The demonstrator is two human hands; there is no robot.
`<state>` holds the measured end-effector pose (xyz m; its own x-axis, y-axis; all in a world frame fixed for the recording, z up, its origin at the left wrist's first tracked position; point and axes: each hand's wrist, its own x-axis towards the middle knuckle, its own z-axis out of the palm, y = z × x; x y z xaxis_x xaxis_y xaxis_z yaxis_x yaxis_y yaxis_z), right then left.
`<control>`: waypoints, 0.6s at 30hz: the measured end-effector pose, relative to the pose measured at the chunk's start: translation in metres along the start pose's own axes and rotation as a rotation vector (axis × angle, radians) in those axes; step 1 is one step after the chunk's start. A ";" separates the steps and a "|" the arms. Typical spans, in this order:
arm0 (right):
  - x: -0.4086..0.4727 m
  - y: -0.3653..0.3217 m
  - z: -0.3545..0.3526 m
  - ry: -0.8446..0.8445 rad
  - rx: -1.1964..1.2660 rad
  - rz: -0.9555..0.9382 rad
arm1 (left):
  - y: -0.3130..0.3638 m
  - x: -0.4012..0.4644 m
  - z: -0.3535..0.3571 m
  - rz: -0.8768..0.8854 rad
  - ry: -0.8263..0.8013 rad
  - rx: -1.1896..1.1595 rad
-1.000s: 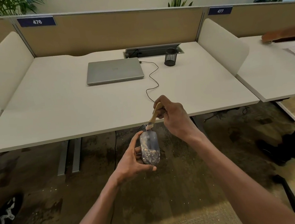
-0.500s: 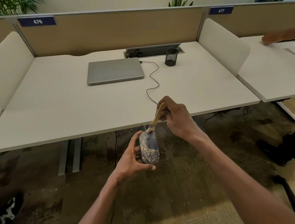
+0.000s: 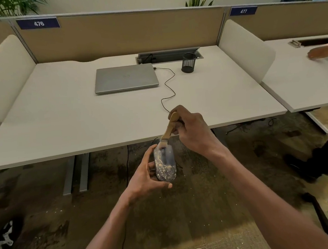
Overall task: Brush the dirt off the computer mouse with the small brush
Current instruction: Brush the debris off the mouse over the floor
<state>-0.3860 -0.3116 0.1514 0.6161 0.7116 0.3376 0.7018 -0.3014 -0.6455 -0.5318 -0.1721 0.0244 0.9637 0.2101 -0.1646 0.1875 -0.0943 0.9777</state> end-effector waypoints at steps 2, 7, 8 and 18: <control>0.000 0.000 0.003 0.006 -0.033 0.028 | 0.000 0.000 0.000 0.006 -0.002 -0.007; -0.001 0.001 0.000 0.086 -0.050 0.080 | -0.003 -0.001 -0.002 -0.001 0.004 -0.033; -0.001 0.000 -0.001 0.111 -0.043 0.087 | -0.002 -0.001 -0.002 -0.004 0.007 -0.035; -0.004 -0.001 -0.001 0.127 -0.036 0.179 | 0.001 0.000 -0.001 -0.018 0.027 -0.014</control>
<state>-0.3895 -0.3147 0.1512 0.7704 0.5598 0.3050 0.5882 -0.4396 -0.6788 -0.5319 -0.1715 0.0253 0.9547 0.2381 -0.1786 0.2018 -0.0771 0.9764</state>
